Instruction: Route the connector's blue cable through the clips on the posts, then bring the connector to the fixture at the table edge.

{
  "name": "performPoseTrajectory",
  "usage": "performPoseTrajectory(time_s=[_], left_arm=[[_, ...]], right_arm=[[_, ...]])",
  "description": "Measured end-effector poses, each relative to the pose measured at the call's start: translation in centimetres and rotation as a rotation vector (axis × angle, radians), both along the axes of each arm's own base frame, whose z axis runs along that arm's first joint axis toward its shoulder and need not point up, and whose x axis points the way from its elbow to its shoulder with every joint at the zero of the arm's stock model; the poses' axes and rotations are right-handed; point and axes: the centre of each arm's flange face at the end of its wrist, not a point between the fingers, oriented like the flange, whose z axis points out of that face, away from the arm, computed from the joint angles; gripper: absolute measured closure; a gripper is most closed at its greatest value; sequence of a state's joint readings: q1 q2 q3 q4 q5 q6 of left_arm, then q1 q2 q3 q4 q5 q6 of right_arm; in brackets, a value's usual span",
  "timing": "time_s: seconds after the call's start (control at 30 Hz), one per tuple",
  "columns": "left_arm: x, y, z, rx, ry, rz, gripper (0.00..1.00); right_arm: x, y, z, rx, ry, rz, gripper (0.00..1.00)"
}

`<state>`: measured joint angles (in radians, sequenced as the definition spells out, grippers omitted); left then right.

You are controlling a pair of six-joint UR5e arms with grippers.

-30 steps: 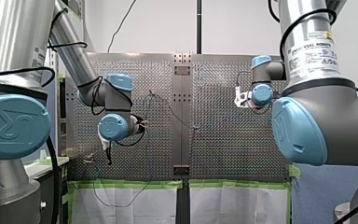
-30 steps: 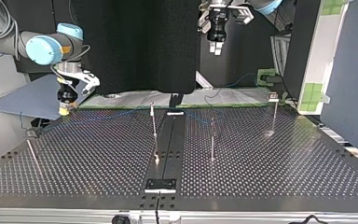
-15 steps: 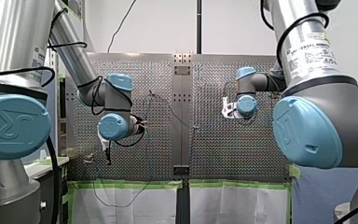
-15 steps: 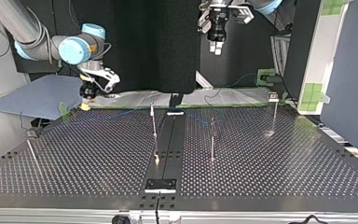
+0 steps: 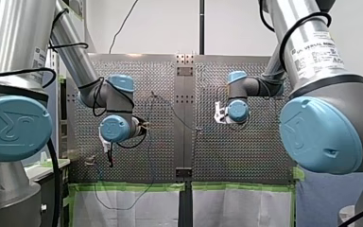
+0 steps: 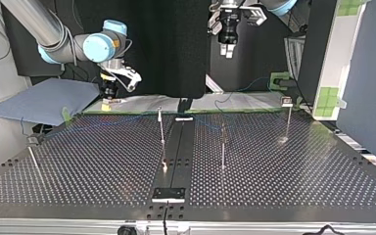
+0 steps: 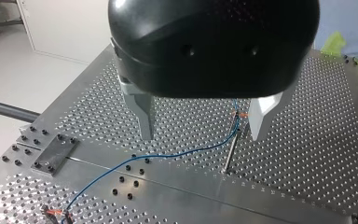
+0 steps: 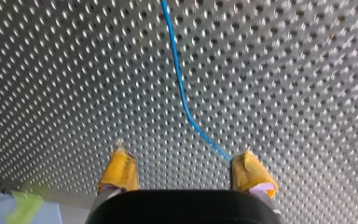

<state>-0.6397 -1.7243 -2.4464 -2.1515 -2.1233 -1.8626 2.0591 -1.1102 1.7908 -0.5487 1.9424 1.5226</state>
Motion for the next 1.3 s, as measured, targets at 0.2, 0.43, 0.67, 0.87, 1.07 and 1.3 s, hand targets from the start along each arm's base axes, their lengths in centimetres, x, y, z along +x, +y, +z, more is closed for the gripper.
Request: performPoseTrajectory(time_s=[0.2, 0.43, 0.67, 0.87, 1.07, 1.3], left_arm=[[0.1, 0.1, 0.0, -0.001, -0.001, 0.004, 0.00], [0.5, 0.4, 0.1, -0.012, -0.004, 0.038, 0.00], [1.0, 0.9, 0.3, -0.005, 0.005, 0.091, 0.00], [1.1, 1.4, 0.3, -0.001, 0.005, 0.135, 0.00], [1.1, 1.5, 0.3, 0.001, 0.005, 0.142, 0.00], [1.1, 1.5, 0.3, 0.001, 0.006, 0.142, 0.00]], right_arm=[[2.1, 1.8, -0.2, 0.010, -0.004, 0.042, 0.00], [4.0, 3.9, -0.3, 0.021, -0.005, 0.066, 0.00], [5.4, 6.0, -0.5, 0.040, -0.011, 0.064, 0.00], [6.6, 7.9, -0.5, 0.043, 0.003, 0.065, 0.00], [7.8, 9.6, -0.5, 0.039, 0.011, 0.066, 0.00], [8.0, 10.0, -0.5, 0.038, 0.013, 0.066, 0.00]])
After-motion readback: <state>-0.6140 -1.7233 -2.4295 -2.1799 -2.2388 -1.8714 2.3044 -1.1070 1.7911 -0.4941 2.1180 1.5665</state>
